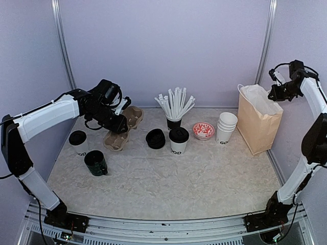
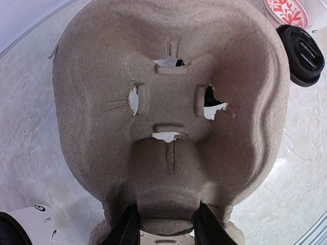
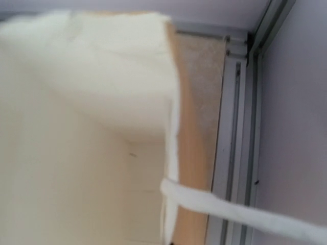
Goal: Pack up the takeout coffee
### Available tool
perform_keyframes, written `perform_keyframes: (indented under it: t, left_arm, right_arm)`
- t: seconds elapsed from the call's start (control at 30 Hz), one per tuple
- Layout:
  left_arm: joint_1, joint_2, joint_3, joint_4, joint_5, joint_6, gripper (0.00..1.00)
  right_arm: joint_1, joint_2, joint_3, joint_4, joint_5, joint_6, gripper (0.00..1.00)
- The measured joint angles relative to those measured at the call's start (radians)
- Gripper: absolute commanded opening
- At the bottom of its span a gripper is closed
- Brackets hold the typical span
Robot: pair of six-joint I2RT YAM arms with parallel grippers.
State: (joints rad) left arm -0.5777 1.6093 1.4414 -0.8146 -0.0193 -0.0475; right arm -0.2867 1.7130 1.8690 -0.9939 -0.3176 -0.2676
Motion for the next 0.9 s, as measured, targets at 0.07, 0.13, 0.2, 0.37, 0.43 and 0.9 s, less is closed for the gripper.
perform_keyframes:
  t: [0.07,0.13,0.2,0.37,0.43,0.9]
  left_arm:
    - [-0.001,-0.002,0.014,-0.005,0.002,0.000,0.35]
    - [-0.002,-0.008,0.034,-0.011,0.004,-0.001,0.35]
    - [-0.005,-0.017,0.056,-0.024,0.005,-0.003,0.35]
    - [-0.025,-0.040,0.146,-0.054,0.005,-0.007,0.35]
    - [-0.036,-0.047,0.178,-0.058,0.005,-0.008,0.35]
    - [-0.074,-0.172,0.288,-0.084,-0.028,-0.007,0.36]
  right_arm:
    - [0.000,-0.043,0.000,0.000,-0.010,0.000,0.00]
    - [0.000,-0.104,0.002,0.002,-0.028,-0.002,0.00]
    - [0.000,-0.170,0.013,0.006,-0.051,-0.004,0.00]
    - [0.000,-0.312,0.065,0.011,-0.188,-0.032,0.00]
    - [0.007,-0.342,0.089,0.003,-0.262,-0.050,0.00]
    - [0.263,-0.438,0.127,-0.157,-0.697,-0.247,0.00]
